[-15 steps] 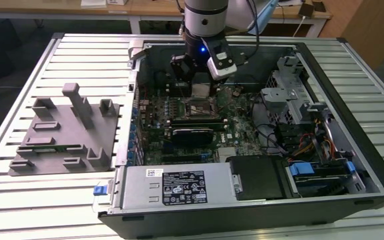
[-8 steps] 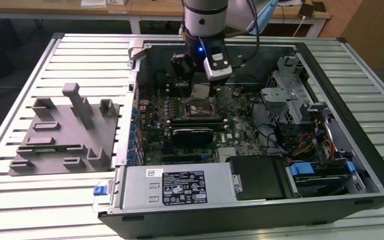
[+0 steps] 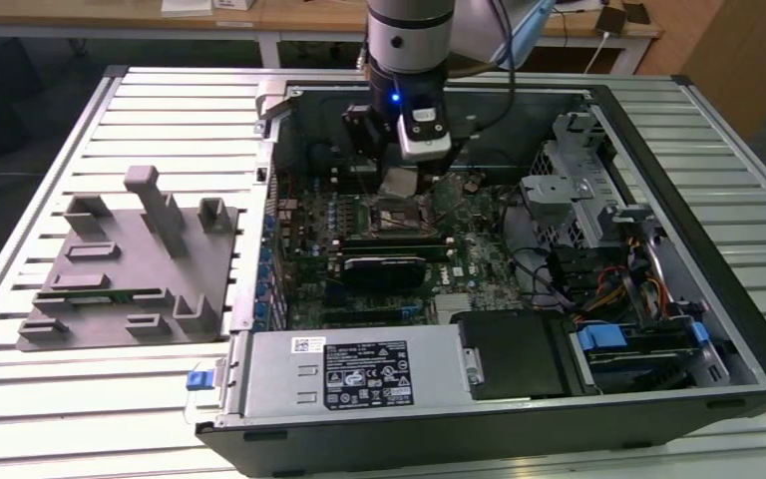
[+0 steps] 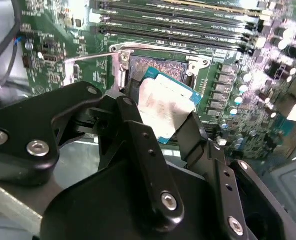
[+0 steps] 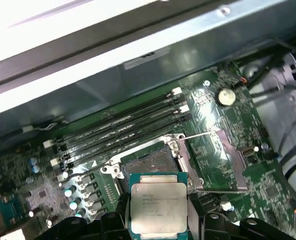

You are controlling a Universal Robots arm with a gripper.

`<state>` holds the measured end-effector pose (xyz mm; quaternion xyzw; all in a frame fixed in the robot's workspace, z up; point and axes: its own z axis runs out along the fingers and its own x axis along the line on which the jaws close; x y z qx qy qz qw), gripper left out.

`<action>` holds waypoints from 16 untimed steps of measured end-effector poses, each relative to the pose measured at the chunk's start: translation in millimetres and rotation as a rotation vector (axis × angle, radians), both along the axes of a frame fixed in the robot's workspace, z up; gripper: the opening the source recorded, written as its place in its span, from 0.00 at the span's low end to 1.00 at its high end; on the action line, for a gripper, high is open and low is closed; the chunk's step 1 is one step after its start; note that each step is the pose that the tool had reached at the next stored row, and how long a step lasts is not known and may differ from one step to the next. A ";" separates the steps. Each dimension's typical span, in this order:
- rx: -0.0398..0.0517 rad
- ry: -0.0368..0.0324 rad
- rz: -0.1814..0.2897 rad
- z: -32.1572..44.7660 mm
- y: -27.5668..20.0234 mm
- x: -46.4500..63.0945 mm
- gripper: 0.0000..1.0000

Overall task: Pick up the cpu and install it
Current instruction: 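Place the cpu into insertion slot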

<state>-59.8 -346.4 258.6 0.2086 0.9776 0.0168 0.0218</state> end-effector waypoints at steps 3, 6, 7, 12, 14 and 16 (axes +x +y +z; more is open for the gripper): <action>0.0000 0.0000 -0.053 -0.1 0.0 0.0 0.54; 0.0001 -0.0001 -0.107 -0.2 0.0 0.0 0.54; 0.0000 0.0000 -0.125 -0.2 0.0 0.0 0.54; 0.0000 0.0000 -0.217 -0.3 0.0 0.0 0.54; 0.0000 0.0000 -0.253 -0.4 0.0 0.0 0.54; 0.0000 0.0000 -0.289 -0.5 0.0 0.0 0.54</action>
